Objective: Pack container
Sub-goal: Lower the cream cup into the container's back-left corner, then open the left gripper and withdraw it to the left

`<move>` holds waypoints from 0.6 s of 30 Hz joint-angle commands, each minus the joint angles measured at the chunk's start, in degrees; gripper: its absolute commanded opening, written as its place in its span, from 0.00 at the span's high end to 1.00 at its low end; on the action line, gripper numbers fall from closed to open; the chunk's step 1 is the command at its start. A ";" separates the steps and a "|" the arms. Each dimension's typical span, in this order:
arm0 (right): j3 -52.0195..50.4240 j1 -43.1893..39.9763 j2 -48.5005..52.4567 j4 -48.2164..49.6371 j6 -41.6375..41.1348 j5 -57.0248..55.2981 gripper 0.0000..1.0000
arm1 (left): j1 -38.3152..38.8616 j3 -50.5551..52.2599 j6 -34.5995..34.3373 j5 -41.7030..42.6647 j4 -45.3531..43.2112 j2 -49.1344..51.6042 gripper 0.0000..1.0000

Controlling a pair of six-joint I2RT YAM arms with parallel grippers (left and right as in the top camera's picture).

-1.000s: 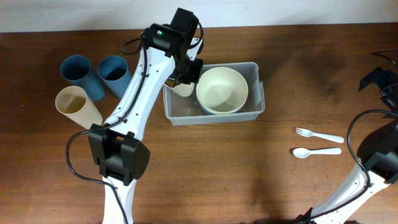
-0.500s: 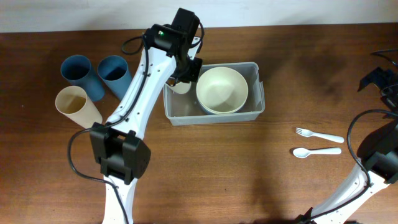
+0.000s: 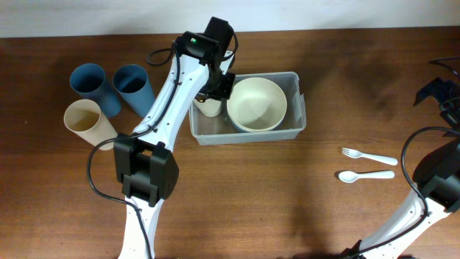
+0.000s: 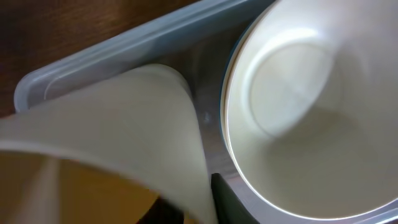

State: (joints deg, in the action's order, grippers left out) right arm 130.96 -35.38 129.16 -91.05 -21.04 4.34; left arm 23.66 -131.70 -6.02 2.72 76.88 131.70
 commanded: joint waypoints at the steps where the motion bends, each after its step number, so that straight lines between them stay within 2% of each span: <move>1: -0.37 0.15 -2.10 0.02 -0.68 -0.11 0.01 | -0.07 -1.01 0.52 -0.59 -0.50 -0.35 0.77; 6: -0.37 0.15 -2.10 0.02 -0.70 -0.11 0.01 | -0.09 -1.01 0.52 -0.66 -1.84 -0.35 0.73; 13: -0.37 0.15 -2.10 0.02 -0.68 -0.11 0.01 | -0.17 -1.01 0.48 -3.04 -3.19 -0.35 0.62; 15: -0.37 0.15 -2.10 0.02 -0.68 -0.11 0.01 | -0.31 -1.01 0.48 -3.54 -3.21 -0.35 0.55; 18: -0.37 0.15 -2.10 0.02 -0.70 -0.11 0.01 | -0.74 -1.14 0.48 -4.11 -3.39 -0.35 0.50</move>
State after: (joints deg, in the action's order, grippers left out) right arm 130.96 -35.38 129.16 -91.05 -21.06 4.34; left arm 23.59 -131.70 -5.87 0.45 73.84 131.70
